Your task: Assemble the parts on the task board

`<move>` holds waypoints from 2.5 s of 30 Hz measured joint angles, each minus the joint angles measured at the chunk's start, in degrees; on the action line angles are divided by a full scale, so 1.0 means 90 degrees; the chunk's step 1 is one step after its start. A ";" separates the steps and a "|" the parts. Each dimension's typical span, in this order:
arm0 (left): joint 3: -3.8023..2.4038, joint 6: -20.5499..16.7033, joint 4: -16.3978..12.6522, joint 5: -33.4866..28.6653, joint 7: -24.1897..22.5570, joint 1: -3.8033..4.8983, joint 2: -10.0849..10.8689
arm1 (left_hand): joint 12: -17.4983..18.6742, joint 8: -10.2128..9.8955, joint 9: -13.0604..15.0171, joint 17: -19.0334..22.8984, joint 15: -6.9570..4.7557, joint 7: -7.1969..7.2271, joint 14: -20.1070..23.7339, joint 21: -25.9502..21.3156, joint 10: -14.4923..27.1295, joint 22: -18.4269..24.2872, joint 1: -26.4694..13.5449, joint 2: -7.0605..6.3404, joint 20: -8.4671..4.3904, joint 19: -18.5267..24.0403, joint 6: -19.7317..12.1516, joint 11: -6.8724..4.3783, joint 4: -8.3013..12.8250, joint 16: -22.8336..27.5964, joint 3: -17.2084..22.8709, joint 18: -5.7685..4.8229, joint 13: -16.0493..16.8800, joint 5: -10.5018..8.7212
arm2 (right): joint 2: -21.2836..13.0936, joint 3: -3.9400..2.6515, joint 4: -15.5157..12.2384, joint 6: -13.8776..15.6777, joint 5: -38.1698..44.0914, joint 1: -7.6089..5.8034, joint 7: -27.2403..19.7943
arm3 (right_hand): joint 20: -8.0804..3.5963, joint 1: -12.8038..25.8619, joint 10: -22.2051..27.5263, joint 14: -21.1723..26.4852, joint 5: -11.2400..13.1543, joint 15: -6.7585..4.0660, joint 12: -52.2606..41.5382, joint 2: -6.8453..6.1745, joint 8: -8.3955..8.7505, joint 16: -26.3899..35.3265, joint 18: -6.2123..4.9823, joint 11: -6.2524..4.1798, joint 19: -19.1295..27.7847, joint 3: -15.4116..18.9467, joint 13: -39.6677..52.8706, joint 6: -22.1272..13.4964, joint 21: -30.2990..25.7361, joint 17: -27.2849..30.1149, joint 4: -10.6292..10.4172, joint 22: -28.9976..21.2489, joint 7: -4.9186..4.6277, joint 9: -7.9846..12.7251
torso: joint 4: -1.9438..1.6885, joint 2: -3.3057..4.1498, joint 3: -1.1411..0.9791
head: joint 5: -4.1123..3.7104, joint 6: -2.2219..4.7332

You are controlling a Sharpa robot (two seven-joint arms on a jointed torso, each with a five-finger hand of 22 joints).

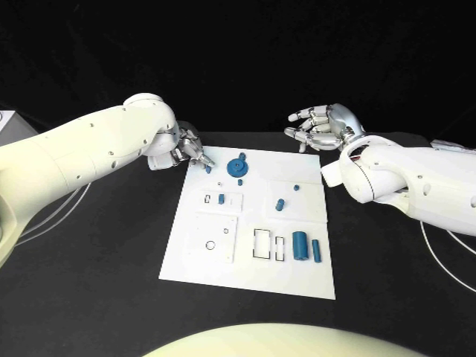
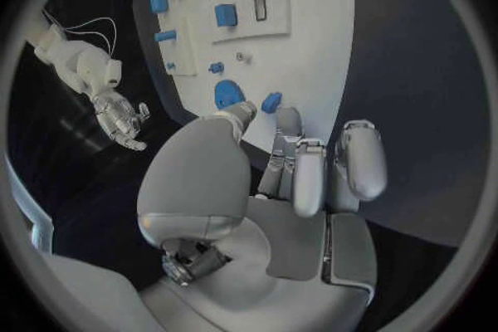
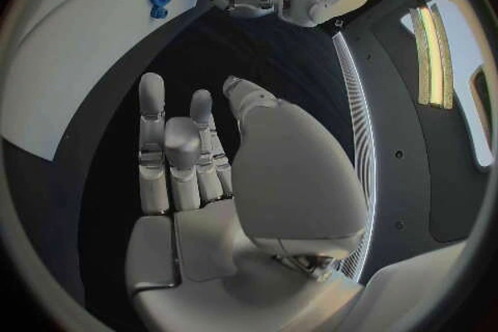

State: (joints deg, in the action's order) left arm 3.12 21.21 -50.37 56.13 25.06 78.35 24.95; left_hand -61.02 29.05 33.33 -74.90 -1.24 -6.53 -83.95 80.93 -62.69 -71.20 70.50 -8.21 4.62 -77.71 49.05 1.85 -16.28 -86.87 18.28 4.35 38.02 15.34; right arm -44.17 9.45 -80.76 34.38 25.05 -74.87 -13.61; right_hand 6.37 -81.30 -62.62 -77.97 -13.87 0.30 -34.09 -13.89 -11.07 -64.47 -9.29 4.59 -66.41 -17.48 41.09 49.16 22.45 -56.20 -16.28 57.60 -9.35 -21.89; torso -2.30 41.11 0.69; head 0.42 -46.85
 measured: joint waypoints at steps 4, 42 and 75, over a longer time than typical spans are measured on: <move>0.0002 0.0001 0.0026 0.0000 -0.0008 -0.0002 -0.0019 | -0.0024 0.0000 0.0000 0.0000 0.0000 0.0023 0.0000 0.0000 -0.0023 -0.0007 0.0000 0.0000 0.0000 0.0000 0.0023 0.0022 0.0000 0.0000 0.0000 0.0000 0.0019 0.0000 | 0.0001 0.0000 0.0000 0.0000 0.0000 0.0000 0.0000 | 0.0000 0.0000 0.0000 0.0000 0.0000 0.0000 0.0000 0.0000 0.0000 0.0000 0.0000 0.0000 0.0000 0.0000 -0.0007 0.0000 0.0000 0.0000 0.0000 -0.0002 0.0000 0.0000 | 0.0001 0.0001 0.0001 | -0.0001 -0.0002; 0.0049 0.0111 0.0266 -0.0063 -0.0068 -0.0011 -0.0139 | -0.0004 -0.0089 -0.0059 0.0000 -0.0068 0.0080 -0.0021 0.0024 -0.0102 -0.0063 0.0807 0.0252 -0.0023 -0.0068 0.0122 -0.0057 0.0372 -0.0025 0.0690 0.0000 -0.0013 -0.0005 | -0.0001 0.0000 -0.0011 0.0000 0.0000 -0.0003 0.0001 | 0.0000 0.0000 0.0000 0.0000 0.0000 0.0000 -0.0001 0.0000 0.0000 0.0000 0.0000 0.0000 0.0000 0.0000 -0.0032 0.0001 0.0000 -0.0011 0.0000 -0.0011 0.0001 -0.0003 | -0.0002 0.0001 -0.0002 | -0.0032 -0.0052; 0.0154 -0.0672 -0.1292 -0.0900 -0.0085 -0.0029 0.0843 | -0.0792 0.0884 -0.0012 0.0000 -0.0283 0.0139 -0.0011 0.0267 -0.1103 -0.0418 -0.0869 -0.0296 -0.0239 -0.0330 0.0256 -0.0307 0.1038 -0.0200 0.2684 0.0000 0.1228 0.1646 | -0.0010 0.0002 0.0041 -0.0014 0.0000 -0.0001 0.0017 | 0.0000 0.0000 0.0000 0.0000 0.0000 0.0000 -0.0001 0.0000 0.0000 0.0000 0.0000 0.0000 0.0000 0.0000 -0.0045 0.0002 0.0000 -0.0019 0.0000 -0.0010 0.0001 -0.0002 | -0.0025 -0.0069 -0.0007 | 0.0000 -0.0086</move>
State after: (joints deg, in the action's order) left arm 4.50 15.16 -61.99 48.03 24.30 78.08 32.54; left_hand -68.15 37.00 33.22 -74.90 -3.78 -5.28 -84.04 83.33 -72.62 -74.96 62.68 -10.87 2.47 -80.68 51.36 -0.92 -6.94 -88.67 42.44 4.35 49.07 30.15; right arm -44.26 9.47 -80.39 34.26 25.05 -74.89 -13.45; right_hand 6.37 -81.30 -62.63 -77.97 -13.87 0.30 -34.10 -13.89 -11.06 -64.47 -9.29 4.59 -66.41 -17.48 40.69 49.17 22.45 -56.37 -16.28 57.51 -9.33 -21.91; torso -2.53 40.48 0.63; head 0.42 -47.63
